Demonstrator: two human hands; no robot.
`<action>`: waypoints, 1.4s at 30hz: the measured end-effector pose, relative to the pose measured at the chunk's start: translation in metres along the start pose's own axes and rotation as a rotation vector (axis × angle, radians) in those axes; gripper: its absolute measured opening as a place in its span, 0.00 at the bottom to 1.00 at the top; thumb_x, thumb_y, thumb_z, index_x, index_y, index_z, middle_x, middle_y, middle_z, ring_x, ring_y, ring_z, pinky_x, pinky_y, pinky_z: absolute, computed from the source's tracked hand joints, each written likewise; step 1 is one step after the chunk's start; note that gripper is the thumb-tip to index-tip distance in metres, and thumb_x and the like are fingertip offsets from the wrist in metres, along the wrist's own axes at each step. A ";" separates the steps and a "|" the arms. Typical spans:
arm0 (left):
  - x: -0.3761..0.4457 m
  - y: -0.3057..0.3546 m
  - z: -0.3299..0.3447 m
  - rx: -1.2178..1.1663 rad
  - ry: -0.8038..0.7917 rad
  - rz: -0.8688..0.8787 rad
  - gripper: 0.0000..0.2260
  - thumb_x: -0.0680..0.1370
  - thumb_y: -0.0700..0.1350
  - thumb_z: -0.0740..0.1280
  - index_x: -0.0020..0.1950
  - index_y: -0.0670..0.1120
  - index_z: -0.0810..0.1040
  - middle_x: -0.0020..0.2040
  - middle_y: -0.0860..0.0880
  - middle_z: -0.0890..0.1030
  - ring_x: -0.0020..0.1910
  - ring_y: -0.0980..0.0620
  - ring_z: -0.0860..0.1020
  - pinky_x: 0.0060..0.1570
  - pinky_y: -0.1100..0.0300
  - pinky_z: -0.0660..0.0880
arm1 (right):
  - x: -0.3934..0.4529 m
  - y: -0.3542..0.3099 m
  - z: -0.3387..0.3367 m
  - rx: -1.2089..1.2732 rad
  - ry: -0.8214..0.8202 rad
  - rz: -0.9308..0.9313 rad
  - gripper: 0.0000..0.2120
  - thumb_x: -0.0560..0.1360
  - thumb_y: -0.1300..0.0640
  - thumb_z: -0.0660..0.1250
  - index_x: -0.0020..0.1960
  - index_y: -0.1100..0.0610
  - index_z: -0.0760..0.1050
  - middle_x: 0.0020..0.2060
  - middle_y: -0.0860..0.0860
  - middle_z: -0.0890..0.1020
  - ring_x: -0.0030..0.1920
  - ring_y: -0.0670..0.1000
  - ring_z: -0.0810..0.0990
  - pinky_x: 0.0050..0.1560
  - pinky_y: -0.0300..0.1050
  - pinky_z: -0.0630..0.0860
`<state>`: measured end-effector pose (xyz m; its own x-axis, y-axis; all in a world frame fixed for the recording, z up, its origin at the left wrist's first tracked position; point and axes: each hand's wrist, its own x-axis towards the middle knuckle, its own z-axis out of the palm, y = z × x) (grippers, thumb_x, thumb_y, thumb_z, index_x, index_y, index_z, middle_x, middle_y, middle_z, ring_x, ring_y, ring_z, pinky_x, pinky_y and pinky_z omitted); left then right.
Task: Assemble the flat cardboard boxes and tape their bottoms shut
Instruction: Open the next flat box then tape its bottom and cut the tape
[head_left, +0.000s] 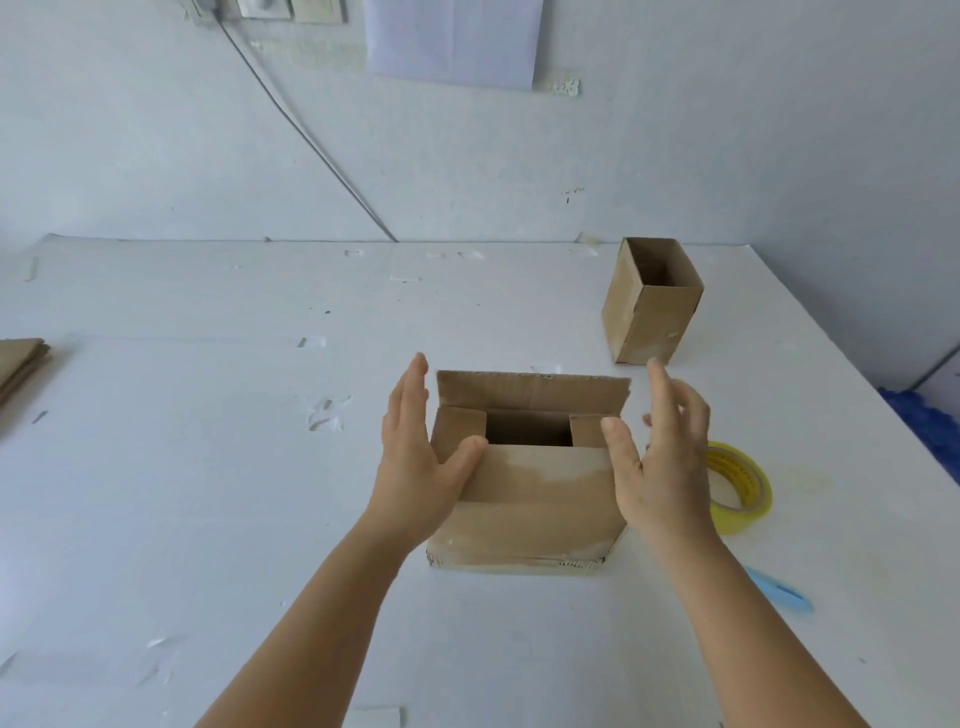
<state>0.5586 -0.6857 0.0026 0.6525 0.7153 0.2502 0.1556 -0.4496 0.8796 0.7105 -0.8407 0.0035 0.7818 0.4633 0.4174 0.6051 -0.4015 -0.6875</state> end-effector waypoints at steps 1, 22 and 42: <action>0.002 -0.002 0.000 0.018 -0.020 -0.007 0.33 0.75 0.43 0.68 0.75 0.55 0.55 0.71 0.60 0.63 0.69 0.62 0.61 0.64 0.68 0.60 | 0.002 0.002 0.000 -0.029 -0.048 -0.025 0.25 0.78 0.55 0.63 0.73 0.55 0.63 0.66 0.52 0.69 0.63 0.53 0.70 0.60 0.41 0.65; 0.011 0.037 0.069 0.936 -0.451 0.305 0.29 0.76 0.59 0.34 0.77 0.55 0.45 0.79 0.52 0.47 0.77 0.54 0.44 0.73 0.51 0.45 | 0.003 0.051 -0.008 0.394 -0.108 0.335 0.17 0.81 0.52 0.52 0.66 0.47 0.73 0.62 0.40 0.75 0.64 0.42 0.73 0.63 0.38 0.67; 0.009 0.033 0.070 0.958 -0.354 0.354 0.31 0.75 0.62 0.33 0.77 0.57 0.53 0.77 0.53 0.56 0.76 0.55 0.51 0.71 0.55 0.50 | 0.013 0.145 0.000 -0.537 -0.449 0.291 0.32 0.76 0.64 0.58 0.74 0.43 0.55 0.48 0.51 0.79 0.53 0.56 0.75 0.60 0.47 0.66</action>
<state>0.6215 -0.7318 0.0053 0.9278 0.3365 0.1611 0.3312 -0.9417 0.0593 0.8083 -0.8929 -0.0911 0.8542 0.5107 -0.0974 0.4637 -0.8331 -0.3016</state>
